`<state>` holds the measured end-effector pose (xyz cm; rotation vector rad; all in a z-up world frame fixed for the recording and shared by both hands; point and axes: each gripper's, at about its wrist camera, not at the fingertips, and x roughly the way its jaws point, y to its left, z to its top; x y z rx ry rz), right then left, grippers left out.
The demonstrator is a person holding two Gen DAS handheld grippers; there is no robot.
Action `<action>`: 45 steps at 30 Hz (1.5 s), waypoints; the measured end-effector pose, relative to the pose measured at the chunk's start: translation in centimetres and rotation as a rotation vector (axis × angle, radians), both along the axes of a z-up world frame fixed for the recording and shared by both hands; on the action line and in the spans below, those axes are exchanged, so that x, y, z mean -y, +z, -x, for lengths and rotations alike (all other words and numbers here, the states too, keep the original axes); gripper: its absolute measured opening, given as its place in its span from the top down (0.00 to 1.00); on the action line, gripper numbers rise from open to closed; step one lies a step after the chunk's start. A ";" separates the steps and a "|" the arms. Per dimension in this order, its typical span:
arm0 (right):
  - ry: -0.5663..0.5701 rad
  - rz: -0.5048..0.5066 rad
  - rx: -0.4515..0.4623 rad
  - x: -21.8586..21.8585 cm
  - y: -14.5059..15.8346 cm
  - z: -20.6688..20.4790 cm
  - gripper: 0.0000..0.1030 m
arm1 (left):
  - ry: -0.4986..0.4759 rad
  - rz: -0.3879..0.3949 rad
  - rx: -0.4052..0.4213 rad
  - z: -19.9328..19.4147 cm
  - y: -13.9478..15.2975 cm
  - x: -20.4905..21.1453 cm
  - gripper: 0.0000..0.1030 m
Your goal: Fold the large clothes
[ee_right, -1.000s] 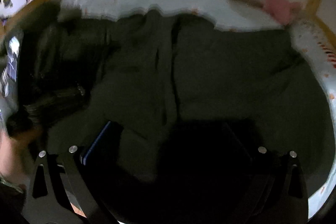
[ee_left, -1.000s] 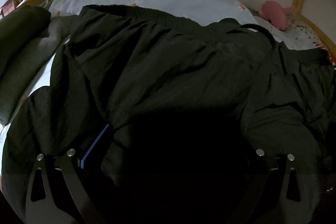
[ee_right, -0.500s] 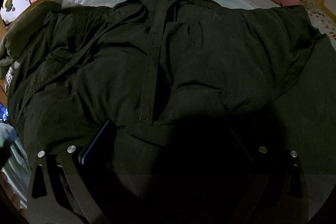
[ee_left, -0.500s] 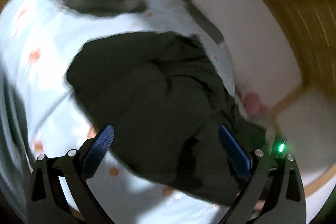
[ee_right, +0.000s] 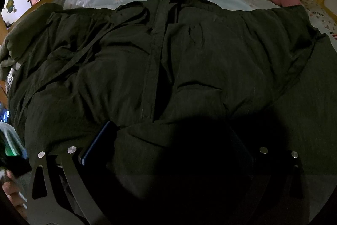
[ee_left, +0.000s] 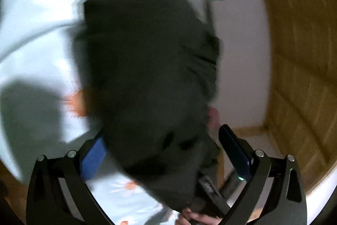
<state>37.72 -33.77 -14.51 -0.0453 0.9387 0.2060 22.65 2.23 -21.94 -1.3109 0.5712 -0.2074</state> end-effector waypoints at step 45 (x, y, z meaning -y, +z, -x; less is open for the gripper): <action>-0.005 -0.142 0.061 4.5 -0.7 2.5 0.05 | -0.548 -0.792 0.482 -13.8 19.2 21.8 0.72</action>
